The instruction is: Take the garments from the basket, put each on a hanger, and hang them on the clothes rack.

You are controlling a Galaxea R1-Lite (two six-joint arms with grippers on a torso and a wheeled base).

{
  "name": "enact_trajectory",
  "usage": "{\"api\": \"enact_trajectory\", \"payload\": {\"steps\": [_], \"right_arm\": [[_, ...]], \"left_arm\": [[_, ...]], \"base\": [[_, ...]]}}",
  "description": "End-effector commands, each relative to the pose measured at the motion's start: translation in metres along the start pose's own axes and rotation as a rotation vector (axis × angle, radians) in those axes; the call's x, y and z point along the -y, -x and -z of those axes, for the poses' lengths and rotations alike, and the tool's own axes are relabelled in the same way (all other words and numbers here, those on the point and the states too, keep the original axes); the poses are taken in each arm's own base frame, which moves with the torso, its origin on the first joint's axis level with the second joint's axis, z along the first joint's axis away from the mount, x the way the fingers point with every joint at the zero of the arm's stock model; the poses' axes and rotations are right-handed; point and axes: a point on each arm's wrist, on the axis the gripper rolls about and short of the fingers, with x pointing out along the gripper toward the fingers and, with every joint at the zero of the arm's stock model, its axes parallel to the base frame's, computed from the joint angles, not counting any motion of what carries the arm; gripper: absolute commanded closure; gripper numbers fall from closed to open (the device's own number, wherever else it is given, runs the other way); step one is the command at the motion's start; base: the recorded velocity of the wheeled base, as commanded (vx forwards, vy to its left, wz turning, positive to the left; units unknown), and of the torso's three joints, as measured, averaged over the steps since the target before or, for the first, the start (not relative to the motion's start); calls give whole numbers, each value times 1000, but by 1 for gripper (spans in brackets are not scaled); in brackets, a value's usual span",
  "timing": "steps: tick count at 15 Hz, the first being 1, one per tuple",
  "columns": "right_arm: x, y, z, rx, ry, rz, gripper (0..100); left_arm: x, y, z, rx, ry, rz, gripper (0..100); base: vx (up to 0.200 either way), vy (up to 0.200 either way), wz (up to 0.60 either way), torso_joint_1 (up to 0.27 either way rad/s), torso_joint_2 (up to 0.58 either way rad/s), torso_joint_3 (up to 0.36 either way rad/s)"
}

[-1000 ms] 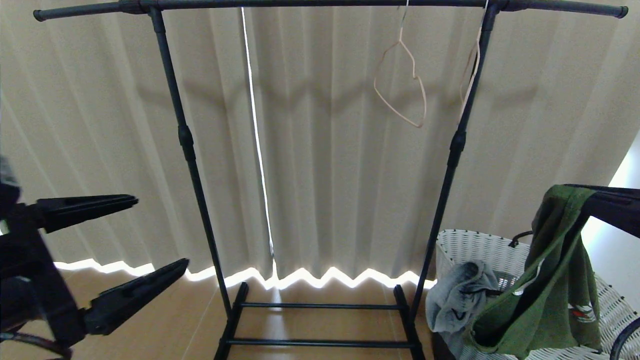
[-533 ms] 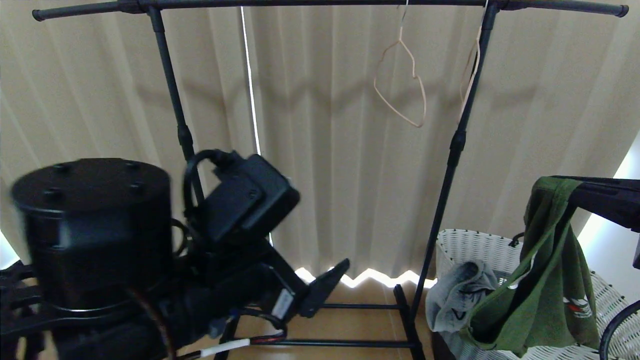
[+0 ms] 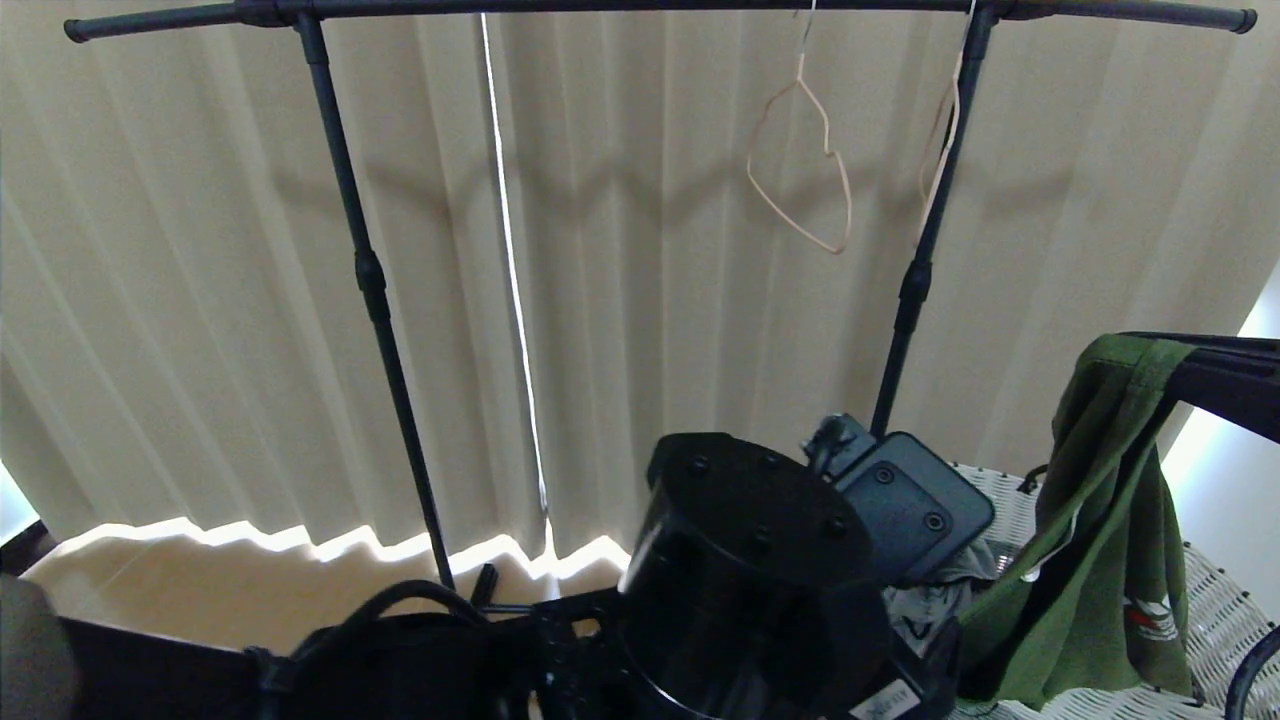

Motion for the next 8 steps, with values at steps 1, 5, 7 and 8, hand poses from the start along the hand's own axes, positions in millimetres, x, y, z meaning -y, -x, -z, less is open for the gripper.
{"api": "enact_trajectory", "payload": {"steps": [1,5,7,8], "right_arm": [[-5,5,-3,22,11,-16,100],[-6,10,-3,33,16,-14,100],[-9,16,-3,45,18,-12,100],[-9,17,-3,46,19,-12,100]], "left_arm": [[22,-34,11,-13,-11,28,0],[26,-47,13,-4,35,35,0],[26,-62,22,-28,43,15,0],[23,-65,26,-33,55,7,0]], "base": [[0,0,0,0,0,0],[0,0,0,0,0,0],[0,0,0,0,0,0],[0,0,0,0,0,0]]}}
